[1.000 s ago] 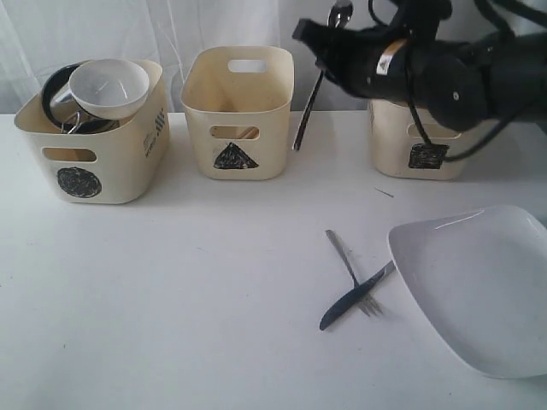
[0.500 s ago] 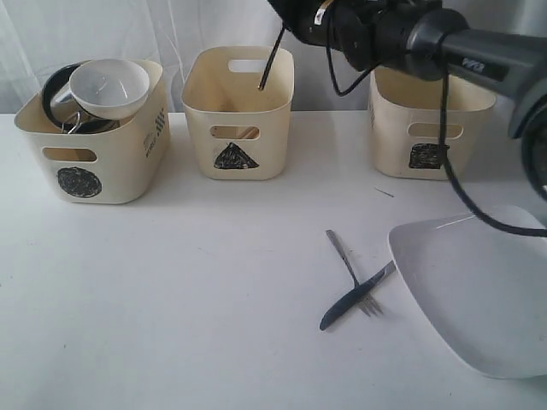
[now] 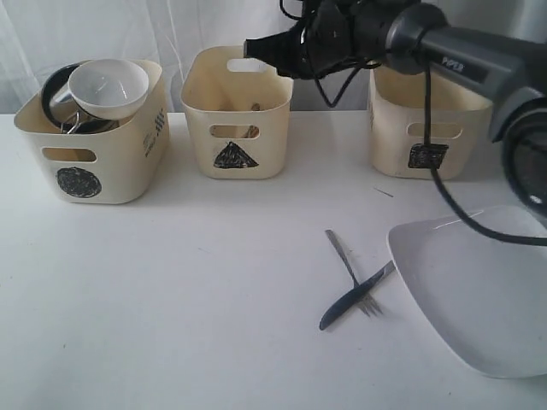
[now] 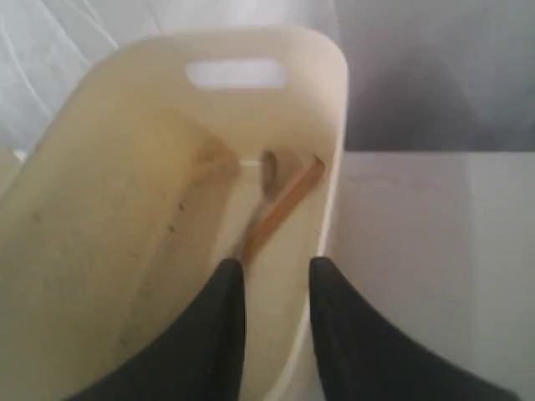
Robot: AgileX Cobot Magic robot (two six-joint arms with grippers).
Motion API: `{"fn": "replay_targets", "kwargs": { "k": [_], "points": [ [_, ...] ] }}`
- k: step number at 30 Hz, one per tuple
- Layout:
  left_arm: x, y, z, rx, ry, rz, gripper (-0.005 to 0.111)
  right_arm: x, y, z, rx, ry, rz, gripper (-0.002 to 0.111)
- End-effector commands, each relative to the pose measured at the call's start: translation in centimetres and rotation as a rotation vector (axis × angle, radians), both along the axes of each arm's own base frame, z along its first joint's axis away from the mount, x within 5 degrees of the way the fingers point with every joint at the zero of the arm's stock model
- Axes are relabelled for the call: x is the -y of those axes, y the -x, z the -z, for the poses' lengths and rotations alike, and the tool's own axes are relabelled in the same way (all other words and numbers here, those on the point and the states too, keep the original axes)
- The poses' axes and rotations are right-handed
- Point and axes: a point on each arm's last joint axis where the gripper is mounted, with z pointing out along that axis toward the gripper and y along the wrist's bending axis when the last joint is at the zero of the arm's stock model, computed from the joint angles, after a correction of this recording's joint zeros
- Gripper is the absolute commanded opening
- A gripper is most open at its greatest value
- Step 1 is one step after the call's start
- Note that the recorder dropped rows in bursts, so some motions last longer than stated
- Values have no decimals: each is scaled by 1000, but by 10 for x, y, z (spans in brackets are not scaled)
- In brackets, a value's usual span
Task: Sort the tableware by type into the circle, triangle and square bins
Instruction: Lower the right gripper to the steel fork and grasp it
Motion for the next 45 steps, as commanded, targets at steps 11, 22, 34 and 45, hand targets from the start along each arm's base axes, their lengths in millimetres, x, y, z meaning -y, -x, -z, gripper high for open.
{"fn": "replay_targets", "kwargs": {
  "k": [11,22,34,45],
  "points": [
    [0,0,0,3,5,-2,0,17,143,6,-389,507,-349,27],
    [0,0,0,3,5,-2,0,12,163,52,-487,544,-413,47],
    [0,0,0,3,4,-1,0,17,169,113,-617,587,-444,47],
    [0,0,0,3,4,-1,0,13,164,136,-635,548,-412,45]
  ]
}}
